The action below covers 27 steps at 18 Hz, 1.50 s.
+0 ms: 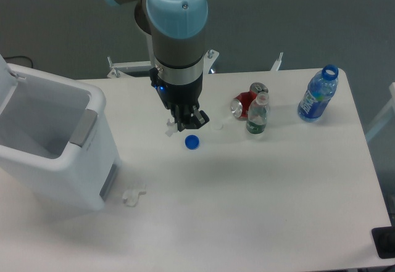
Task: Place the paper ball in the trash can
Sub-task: 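Hold the white paper ball closed in the gripper above the table, then carry the held paper ball over to the white trash bin opening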
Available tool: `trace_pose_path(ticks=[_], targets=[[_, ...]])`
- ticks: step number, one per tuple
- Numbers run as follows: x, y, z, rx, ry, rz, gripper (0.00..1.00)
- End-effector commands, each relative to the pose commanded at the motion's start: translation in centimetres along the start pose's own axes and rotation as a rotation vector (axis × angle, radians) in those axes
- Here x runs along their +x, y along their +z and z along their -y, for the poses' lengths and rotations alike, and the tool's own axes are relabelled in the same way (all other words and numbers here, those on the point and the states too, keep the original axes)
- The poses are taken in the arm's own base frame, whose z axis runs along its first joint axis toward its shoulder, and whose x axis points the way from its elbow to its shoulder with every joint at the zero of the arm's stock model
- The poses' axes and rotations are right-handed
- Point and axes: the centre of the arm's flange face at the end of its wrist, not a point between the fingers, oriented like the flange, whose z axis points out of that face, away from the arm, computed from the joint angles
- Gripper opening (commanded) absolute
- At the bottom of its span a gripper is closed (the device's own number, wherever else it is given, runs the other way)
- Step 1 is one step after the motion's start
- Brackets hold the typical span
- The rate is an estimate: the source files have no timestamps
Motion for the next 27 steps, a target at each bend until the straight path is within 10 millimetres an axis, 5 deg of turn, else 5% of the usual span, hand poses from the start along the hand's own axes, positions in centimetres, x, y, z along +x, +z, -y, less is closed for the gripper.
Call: trace_pose_path(ticks=[9, 19, 23, 27], targets=[[0.4, -0.6, 1.0, 0.057, -0.002, -0.008, 0.0], [7.6, -6.9, 3.6, 0.332, -0.09, 0.023, 0.0], [10.4, -7.2, 5.6, 0.362, -0.104, 0.002, 0.0], [13.2, -6.6, 9.5, 0.397, -0.115, 0.005, 0.0]])
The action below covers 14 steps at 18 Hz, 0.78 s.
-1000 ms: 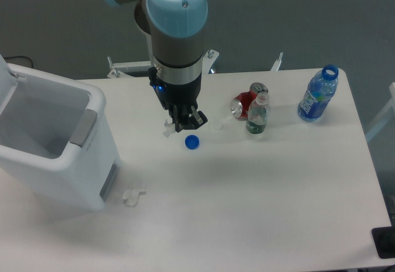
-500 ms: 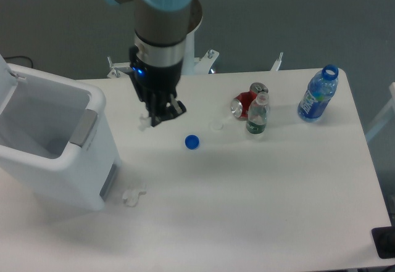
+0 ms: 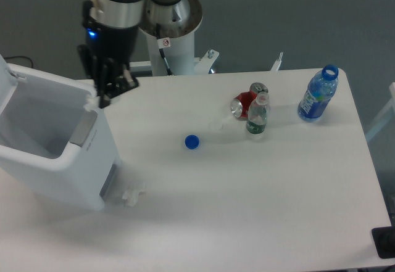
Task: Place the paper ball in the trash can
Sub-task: 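Carry the held paper ball over to the white trash bin opening, then open the gripper to drop the paper ball into the bin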
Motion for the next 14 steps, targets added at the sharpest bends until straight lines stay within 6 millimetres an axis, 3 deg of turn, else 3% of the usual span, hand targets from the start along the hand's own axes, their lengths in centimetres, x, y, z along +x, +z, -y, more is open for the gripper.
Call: trace_pose_path(ticks=[3, 6, 7, 9, 14], targets=[[1.7, 2.2, 1.4, 0.021, 0.046, -0.001, 0.09], [3.6, 3.5, 2.6, 0.023, 0.071, -0.02, 0.36], [3.7, 3.8, 2.7, 0.021, 0.068, -0.024, 0.52], [4.1, 4.3, 3.1, 0.028, 0.084, -0.023, 1.0], [4.3, 4.4, 3.4, 0.037, 0.1, -0.016, 1.0]])
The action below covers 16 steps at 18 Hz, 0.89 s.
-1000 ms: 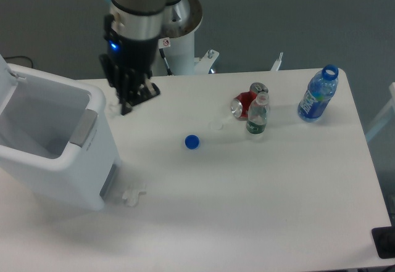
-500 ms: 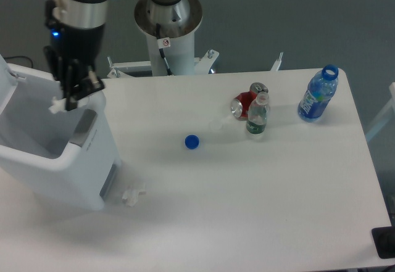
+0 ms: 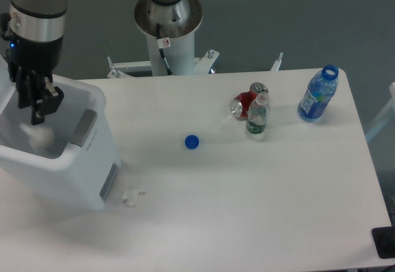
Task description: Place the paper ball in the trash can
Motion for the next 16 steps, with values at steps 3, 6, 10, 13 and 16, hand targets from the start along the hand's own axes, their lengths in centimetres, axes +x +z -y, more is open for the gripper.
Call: trace_pose_path(ticks=[3, 6, 10, 13, 16], targets=[[-0.3, -0.4, 0.1, 0.012, 0.007, 0.024, 1.0], [-2.4, -1.5, -1.1, -0.024, 0.006, 0.088, 1.0], [-6.3, -2.3, -4.5, -0.093, 0.051, 0.145, 1.0], [-9.0, -3.2, -7.4, -0.118, 0.017, 0.153, 1.0], [-11.1, -3.1, -11.2, -0.162, 0.038, 0.142, 1.0]])
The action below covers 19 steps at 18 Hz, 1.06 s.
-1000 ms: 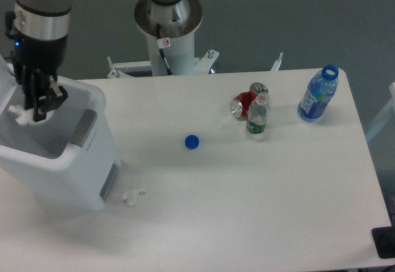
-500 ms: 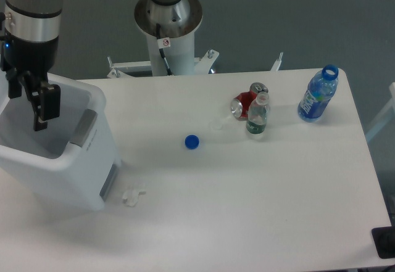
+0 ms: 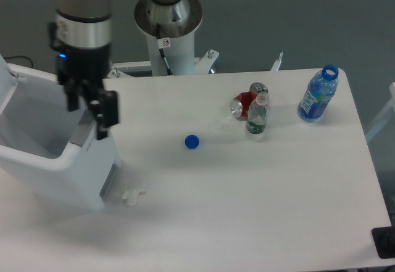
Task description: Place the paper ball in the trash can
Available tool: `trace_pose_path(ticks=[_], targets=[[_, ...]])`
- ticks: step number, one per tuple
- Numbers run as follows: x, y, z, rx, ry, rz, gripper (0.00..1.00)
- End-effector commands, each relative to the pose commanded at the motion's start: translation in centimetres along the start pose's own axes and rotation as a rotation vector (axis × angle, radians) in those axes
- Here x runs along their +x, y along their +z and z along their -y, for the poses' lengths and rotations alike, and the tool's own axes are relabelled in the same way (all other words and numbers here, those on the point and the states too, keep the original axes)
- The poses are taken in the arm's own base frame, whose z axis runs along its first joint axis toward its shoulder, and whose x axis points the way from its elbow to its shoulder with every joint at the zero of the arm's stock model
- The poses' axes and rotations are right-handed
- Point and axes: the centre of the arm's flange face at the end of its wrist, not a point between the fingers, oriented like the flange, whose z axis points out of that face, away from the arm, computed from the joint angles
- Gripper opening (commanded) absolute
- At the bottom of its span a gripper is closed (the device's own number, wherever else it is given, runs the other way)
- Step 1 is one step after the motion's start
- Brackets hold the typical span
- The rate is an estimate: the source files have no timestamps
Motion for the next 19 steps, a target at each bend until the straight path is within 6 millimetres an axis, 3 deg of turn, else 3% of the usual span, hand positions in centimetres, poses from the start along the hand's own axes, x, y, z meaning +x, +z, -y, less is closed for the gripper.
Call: trace_pose_path(ticks=[7, 16, 19], targets=[[-3.4, 3.9, -10.2, -0.215, 0.057, -0.052, 1.0], [-8.7, 9.4, -15.2, -0.277, -0.019, -0.108, 1.0], [-8.9, 10.0, -15.4, -0.292, -0.018, -0.112, 1.0]])
